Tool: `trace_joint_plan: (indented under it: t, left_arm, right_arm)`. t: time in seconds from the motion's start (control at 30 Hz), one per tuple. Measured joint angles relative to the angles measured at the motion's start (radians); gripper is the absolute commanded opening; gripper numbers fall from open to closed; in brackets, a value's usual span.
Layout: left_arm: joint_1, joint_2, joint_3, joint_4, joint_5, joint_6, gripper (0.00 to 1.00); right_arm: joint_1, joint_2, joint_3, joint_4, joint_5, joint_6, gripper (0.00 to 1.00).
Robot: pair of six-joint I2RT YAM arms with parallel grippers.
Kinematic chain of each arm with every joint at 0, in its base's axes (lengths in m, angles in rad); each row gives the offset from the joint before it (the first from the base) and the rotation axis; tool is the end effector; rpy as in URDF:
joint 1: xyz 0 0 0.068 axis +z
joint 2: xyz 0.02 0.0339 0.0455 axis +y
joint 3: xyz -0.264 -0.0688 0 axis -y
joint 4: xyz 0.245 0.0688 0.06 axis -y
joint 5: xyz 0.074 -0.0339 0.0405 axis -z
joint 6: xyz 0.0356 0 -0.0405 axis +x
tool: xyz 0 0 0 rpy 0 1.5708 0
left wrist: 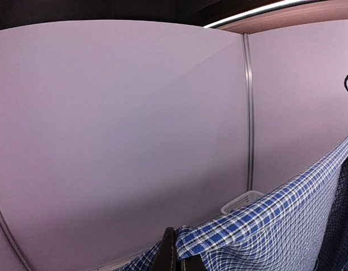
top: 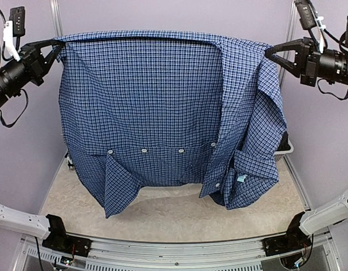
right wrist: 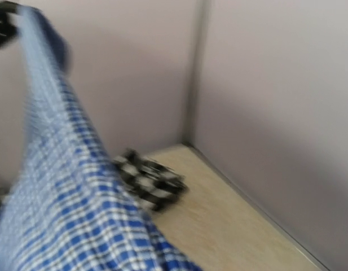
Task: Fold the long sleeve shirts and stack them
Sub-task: Flatten out the crumpled shirt at the center of the board.
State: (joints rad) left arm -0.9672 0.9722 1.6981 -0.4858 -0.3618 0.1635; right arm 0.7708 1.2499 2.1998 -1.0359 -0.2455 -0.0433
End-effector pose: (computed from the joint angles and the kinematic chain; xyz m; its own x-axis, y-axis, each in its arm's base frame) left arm 0.0778 -0.0907 0.5646 0.2267 -0.0607 -0.9721 0.5452 0.8349 0.0751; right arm 0.0934 0.1028 0.5889 -0.0248 -0.0826 -0.9963 -0.8514 0.5241 -0.0223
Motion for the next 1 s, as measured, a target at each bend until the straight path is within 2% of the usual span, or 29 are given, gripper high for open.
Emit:
trace_joint_plan:
  t: [0.07,0.13,0.27,0.37,0.43,0.53,0.63,0.73,0.9,1.0]
  left_arm:
    - [0.016,0.043,0.015,0.016,-0.071,0.016,0.0]
    - [0.1,0.104,0.039,0.024,-0.095,0.017,0.0]
    - [0.406,0.272,0.089,0.027,0.015,-0.038,0.0]
    - [0.539,0.426,0.142,0.012,0.139,-0.071,0.0]
    - [0.608,0.546,0.229,-0.003,0.227,-0.1,0.0]
    - [0.678,0.759,0.489,-0.067,0.303,-0.127,0.0]
    - [0.698,0.879,0.704,-0.087,0.36,-0.148,0.0]
    - [0.712,0.837,0.698,-0.056,0.404,-0.164,0.0]
    - [0.718,0.525,0.322,0.098,0.499,-0.164,0.0]
    - [0.718,0.36,0.187,0.158,0.577,-0.163,0.0]
  right_arm:
    - [0.001,0.035,0.0,0.001,0.093,-0.004,0.0]
    - [-0.004,0.079,-0.006,0.01,0.204,-0.013,0.0]
    - [-0.085,0.197,-0.016,0.072,0.316,-0.026,0.0]
    - [-0.209,0.34,-0.004,0.15,0.32,-0.041,0.0]
    - [-0.27,0.479,0.092,0.165,0.31,-0.062,0.0]
    - [-0.337,0.718,0.353,0.214,0.266,-0.09,0.0]
    - [-0.37,0.749,0.339,0.322,0.229,-0.112,0.0]
    - [-0.37,0.678,0.27,0.402,0.189,-0.122,0.0]
    - [-0.361,0.534,0.245,0.492,0.102,-0.129,0.0]
    - [-0.354,0.427,0.134,0.534,0.032,-0.126,0.0]
